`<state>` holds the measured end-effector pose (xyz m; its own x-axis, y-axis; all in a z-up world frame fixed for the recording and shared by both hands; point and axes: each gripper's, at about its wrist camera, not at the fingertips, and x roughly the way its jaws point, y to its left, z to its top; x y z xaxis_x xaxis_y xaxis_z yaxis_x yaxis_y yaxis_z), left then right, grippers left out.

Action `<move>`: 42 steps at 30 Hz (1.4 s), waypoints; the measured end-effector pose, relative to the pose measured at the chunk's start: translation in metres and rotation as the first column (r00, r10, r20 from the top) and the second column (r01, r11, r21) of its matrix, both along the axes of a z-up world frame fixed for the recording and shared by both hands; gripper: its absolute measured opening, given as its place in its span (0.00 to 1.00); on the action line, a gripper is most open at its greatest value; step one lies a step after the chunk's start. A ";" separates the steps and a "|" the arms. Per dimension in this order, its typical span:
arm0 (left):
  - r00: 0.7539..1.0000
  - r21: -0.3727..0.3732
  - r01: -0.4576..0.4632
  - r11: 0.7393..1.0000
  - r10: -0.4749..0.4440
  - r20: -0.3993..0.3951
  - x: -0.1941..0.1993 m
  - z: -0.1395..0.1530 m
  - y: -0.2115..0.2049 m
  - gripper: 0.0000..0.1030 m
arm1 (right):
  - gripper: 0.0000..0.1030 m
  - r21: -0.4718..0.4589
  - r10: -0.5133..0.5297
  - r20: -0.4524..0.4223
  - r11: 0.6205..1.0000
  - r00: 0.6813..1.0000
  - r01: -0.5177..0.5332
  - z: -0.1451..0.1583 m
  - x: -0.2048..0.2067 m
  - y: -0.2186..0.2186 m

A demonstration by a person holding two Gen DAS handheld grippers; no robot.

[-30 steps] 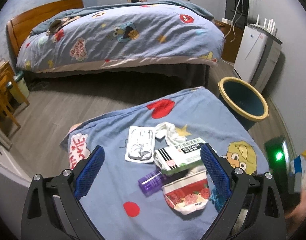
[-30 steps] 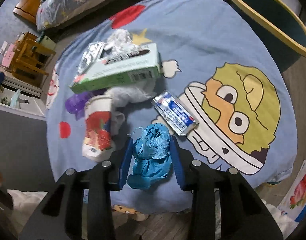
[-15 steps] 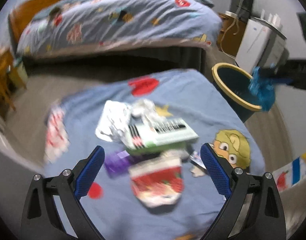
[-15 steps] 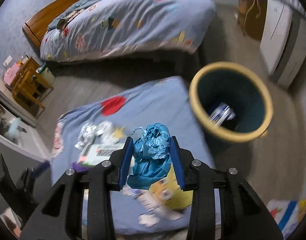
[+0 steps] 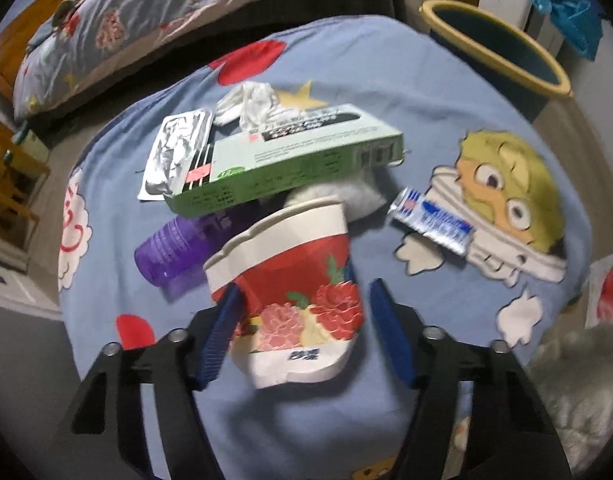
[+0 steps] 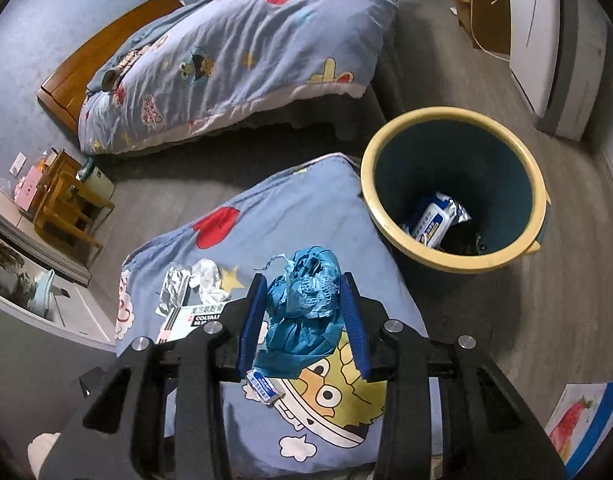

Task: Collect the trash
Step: 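Grasp the blue crumpled mask with the right tool while the left tool grasps the red paper cup, then carry the cup and mask over the teal bin and open both tools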

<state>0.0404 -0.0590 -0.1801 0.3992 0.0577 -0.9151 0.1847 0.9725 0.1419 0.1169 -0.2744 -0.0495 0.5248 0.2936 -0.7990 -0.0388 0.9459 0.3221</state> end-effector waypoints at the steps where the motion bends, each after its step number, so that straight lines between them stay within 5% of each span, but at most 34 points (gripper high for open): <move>1: 1.000 0.002 0.006 1.000 -0.006 0.002 -0.001 0.001 0.000 0.52 | 0.36 0.005 -0.001 0.001 1.000 1.000 0.001 0.000 0.000 -0.001; 4: 0.999 -0.002 0.018 1.000 -0.018 0.026 -0.005 0.013 0.003 0.37 | 0.36 0.020 -0.006 0.009 1.000 1.000 0.006 0.003 -0.002 -0.003; 12: 0.995 -0.086 0.001 0.996 0.007 0.098 -0.013 0.057 0.008 0.19 | 0.36 0.056 -0.001 0.024 0.998 1.000 0.000 0.007 -0.003 -0.005; 24: 0.970 -0.353 0.021 0.935 0.067 0.233 -0.006 0.108 0.021 0.19 | 0.36 0.127 -0.029 0.060 0.992 0.998 0.021 0.021 -0.009 -0.019; 42: 0.932 -0.299 0.145 0.943 -0.029 0.360 0.037 0.156 -0.010 0.19 | 0.36 0.021 -0.126 0.138 0.992 0.982 0.124 0.033 0.035 -0.061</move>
<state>0.0779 -0.0690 -0.0244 0.6834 -0.2602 -0.6822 0.2663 0.9588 -0.0989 0.1519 -0.3357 -0.0161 0.6637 0.2284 -0.7122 0.0341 0.9420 0.3338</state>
